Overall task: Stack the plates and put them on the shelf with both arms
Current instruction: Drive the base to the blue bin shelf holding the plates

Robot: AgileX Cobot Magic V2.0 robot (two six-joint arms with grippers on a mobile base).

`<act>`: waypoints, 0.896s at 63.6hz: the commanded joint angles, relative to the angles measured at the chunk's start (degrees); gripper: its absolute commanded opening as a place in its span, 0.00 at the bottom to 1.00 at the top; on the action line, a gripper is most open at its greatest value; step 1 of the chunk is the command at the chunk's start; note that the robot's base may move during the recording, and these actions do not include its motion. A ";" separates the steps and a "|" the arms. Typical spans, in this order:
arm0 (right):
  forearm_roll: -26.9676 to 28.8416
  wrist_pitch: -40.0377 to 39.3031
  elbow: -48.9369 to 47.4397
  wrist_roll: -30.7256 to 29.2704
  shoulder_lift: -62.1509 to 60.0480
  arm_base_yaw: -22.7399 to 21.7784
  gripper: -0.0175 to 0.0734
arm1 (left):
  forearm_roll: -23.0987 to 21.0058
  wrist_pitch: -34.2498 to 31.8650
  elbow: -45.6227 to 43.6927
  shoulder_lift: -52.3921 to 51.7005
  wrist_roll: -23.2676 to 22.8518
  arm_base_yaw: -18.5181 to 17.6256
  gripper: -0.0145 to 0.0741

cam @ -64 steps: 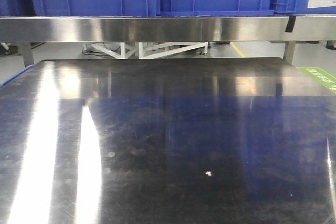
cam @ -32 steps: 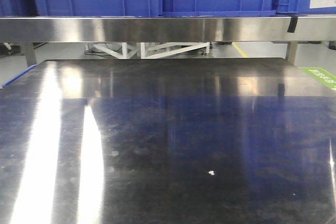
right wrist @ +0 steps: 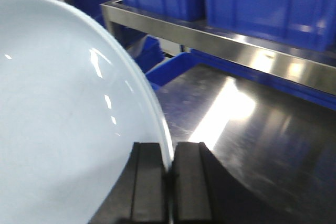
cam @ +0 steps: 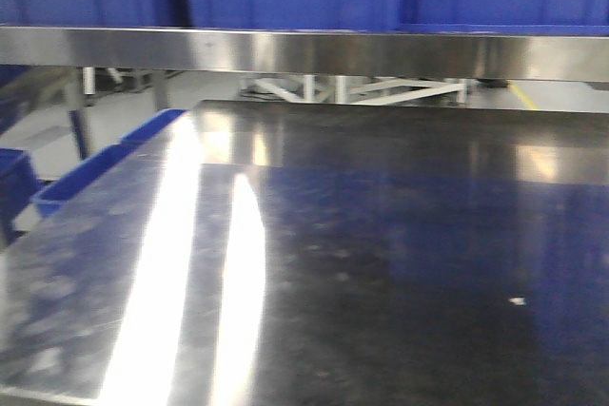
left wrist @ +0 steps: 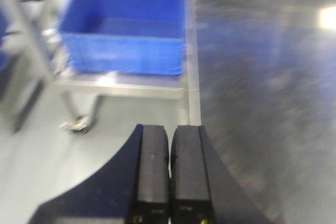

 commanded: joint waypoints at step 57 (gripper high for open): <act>1.26 -5.31 -1.60 -0.06 -0.14 0.04 0.26 | 0.00 -4.24 -1.66 0.14 -0.60 0.01 0.26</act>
